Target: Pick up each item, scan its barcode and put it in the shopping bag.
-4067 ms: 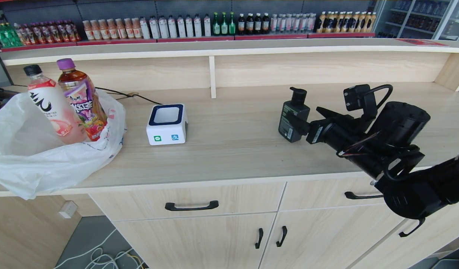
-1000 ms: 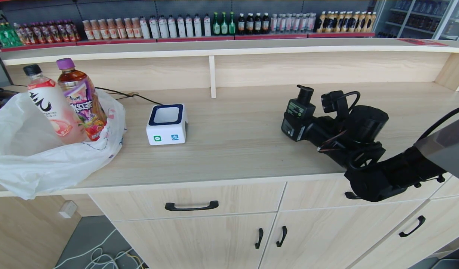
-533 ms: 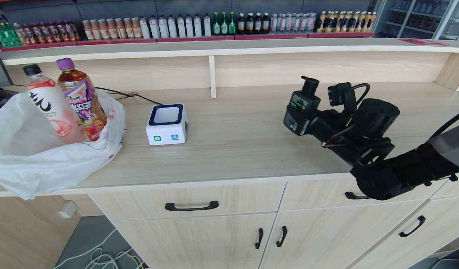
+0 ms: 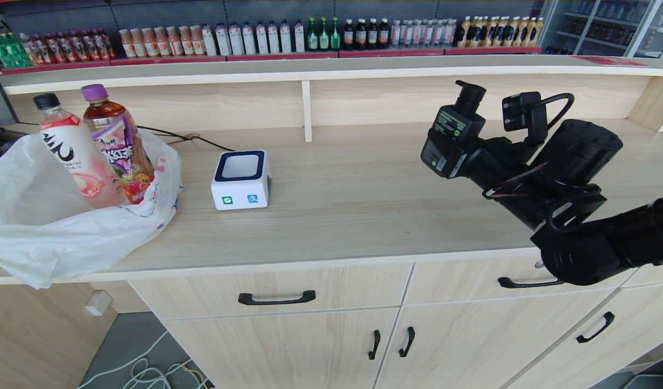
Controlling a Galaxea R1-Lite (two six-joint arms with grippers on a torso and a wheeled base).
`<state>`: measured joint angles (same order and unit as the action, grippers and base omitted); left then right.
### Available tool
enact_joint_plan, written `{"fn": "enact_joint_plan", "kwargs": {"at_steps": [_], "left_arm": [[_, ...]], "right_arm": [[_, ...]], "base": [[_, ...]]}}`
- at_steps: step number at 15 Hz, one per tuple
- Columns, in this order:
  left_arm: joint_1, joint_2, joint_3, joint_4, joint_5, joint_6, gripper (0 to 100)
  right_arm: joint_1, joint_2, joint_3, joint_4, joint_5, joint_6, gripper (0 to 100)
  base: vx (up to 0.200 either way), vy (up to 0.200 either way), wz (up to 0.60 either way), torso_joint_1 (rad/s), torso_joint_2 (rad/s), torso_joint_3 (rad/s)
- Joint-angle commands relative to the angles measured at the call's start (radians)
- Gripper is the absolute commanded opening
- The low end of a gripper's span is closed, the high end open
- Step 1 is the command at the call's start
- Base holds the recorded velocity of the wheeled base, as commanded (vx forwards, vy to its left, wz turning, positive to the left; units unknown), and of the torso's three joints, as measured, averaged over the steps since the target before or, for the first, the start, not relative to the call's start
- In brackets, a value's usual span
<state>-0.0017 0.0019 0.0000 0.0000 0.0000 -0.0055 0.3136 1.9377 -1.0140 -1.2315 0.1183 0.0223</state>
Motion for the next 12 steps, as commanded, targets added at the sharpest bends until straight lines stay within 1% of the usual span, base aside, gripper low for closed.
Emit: {"fn": "enact_joint_plan", "kwargs": {"at_steps": [1,6,8,10,12], "left_arm": [[0.0,0.0,0.0,0.0,0.0,-0.001,100],[0.0,0.0,0.0,0.0,0.0,-0.001,100],[0.0,0.0,0.0,0.0,0.0,-0.001,100],[0.0,0.0,0.0,0.0,0.0,-0.001,100],[0.0,0.0,0.0,0.0,0.0,-0.001,100]], "right_arm": [[-0.008,-0.026,0.002,0.0,0.0,0.002,0],[-0.001,-0.04,-0.006,0.0,0.0,0.004,0],[0.051,-0.082,0.015,-0.003,0.0,0.005,0],[0.104,-0.149,0.08,0.0,0.001,0.005,0],[0.179,-0.209,0.152,-0.006,0.0,0.024,0]], "base": [[0.0,0.0,0.0,0.0,0.0,0.0],[0.0,0.0,0.0,0.0,0.0,0.0],[0.0,0.0,0.0,0.0,0.0,0.0],[0.0,0.0,0.0,0.0,0.0,0.0],[0.0,0.0,0.0,0.0,0.0,0.0]]}}
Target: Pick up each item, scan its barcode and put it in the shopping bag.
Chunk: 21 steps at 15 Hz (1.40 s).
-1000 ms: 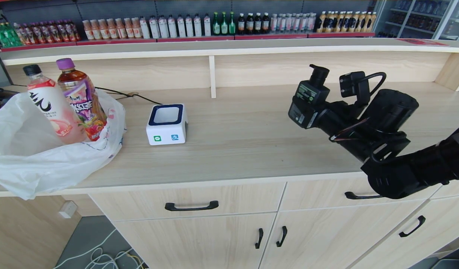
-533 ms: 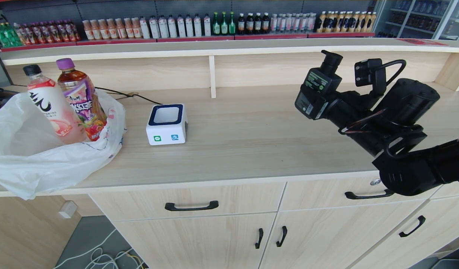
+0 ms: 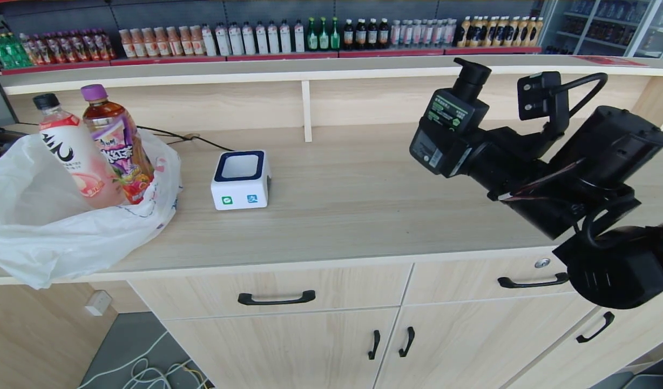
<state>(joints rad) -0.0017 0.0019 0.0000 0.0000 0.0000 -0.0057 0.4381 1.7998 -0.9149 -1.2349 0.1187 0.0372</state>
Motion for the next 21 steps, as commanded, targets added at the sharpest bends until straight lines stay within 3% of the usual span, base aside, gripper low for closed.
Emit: {"fn": "enact_joint_plan", "kwargs": {"at_steps": [1,4,8,14,15,17,21], "left_arm": [[0.0,0.0,0.0,0.0,0.0,0.0,100],[0.0,0.0,0.0,0.0,0.0,0.0,100],[0.0,0.0,0.0,0.0,0.0,0.0,100],[0.0,0.0,0.0,0.0,0.0,0.0,100],[0.0,0.0,0.0,0.0,0.0,0.0,100],[0.0,0.0,0.0,0.0,0.0,0.0,100],[0.0,0.0,0.0,0.0,0.0,0.0,100]], "right_arm": [[0.09,-0.102,0.091,-0.005,-0.001,0.012,0],[0.186,-0.152,0.214,-0.06,0.035,0.023,0],[0.306,-0.154,0.375,-0.262,0.076,0.089,0],[0.309,-0.157,0.346,-0.336,0.159,0.285,0],[0.307,-0.186,0.338,-0.336,0.16,0.389,0],[0.307,-0.206,0.338,-0.336,0.16,0.467,0],[0.315,-0.212,0.323,-0.336,0.19,0.556,0]], "base": [[0.0,0.0,0.0,0.0,0.0,0.0],[0.0,0.0,0.0,0.0,0.0,0.0],[0.0,0.0,0.0,0.0,0.0,0.0],[0.0,0.0,0.0,0.0,0.0,0.0],[0.0,0.0,0.0,0.0,0.0,0.0],[0.0,0.0,0.0,0.0,0.0,0.0],[0.0,0.0,0.0,0.0,0.0,0.0]]}}
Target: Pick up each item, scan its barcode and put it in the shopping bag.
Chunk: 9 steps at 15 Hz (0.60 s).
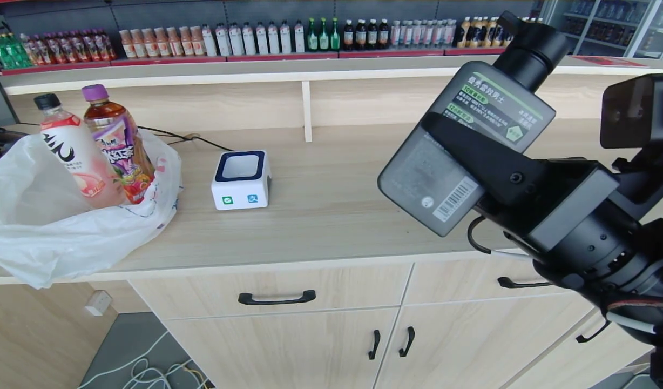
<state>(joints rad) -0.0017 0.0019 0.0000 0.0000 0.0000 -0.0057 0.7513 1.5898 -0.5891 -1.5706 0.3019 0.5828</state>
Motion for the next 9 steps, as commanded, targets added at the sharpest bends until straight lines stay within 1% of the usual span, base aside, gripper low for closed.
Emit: {"fn": "enact_joint_plan", "kwargs": {"at_steps": [1,4,6,9], "left_arm": [[0.0,0.0,0.0,0.0,0.0,0.0,100],[0.0,0.0,0.0,0.0,0.0,0.0,100],[0.0,0.0,0.0,0.0,0.0,0.0,100],[0.0,0.0,0.0,0.0,0.0,0.0,100]], "right_arm": [[0.002,-0.002,0.003,0.0,0.008,0.045,0],[0.002,-0.004,-0.005,0.0,0.014,0.097,0],[0.007,-0.004,-0.005,0.0,0.059,0.101,0],[0.056,-0.011,0.02,0.0,0.072,0.121,0]], "base": [[0.0,0.0,0.0,0.0,0.0,0.0],[0.0,0.0,0.0,0.0,0.0,0.0],[0.0,0.0,0.0,0.0,0.0,0.0],[0.0,0.0,0.0,0.0,0.0,0.0]]}}
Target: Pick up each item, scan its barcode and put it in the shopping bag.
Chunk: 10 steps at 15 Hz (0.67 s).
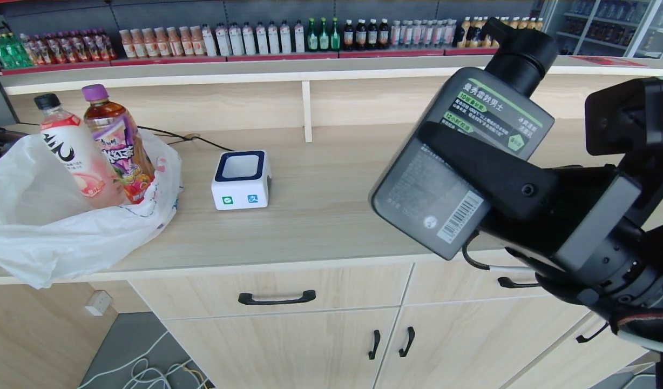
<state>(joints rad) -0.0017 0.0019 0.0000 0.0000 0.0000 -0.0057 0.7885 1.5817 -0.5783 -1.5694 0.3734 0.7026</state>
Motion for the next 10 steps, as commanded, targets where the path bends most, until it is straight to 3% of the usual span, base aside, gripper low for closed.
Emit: {"fn": "enact_joint_plan", "kwargs": {"at_steps": [1,10], "left_arm": [[0.0,0.0,0.0,0.0,0.0,0.0,100],[0.0,0.0,0.0,0.0,0.0,0.0,100]], "right_arm": [[0.032,-0.002,0.012,-0.001,-0.001,0.006,0],[0.049,0.006,0.015,-0.001,0.001,0.003,0]], "base": [[0.0,0.0,0.0,0.0,0.0,0.0],[0.0,0.0,0.0,0.0,0.0,0.0]]}}
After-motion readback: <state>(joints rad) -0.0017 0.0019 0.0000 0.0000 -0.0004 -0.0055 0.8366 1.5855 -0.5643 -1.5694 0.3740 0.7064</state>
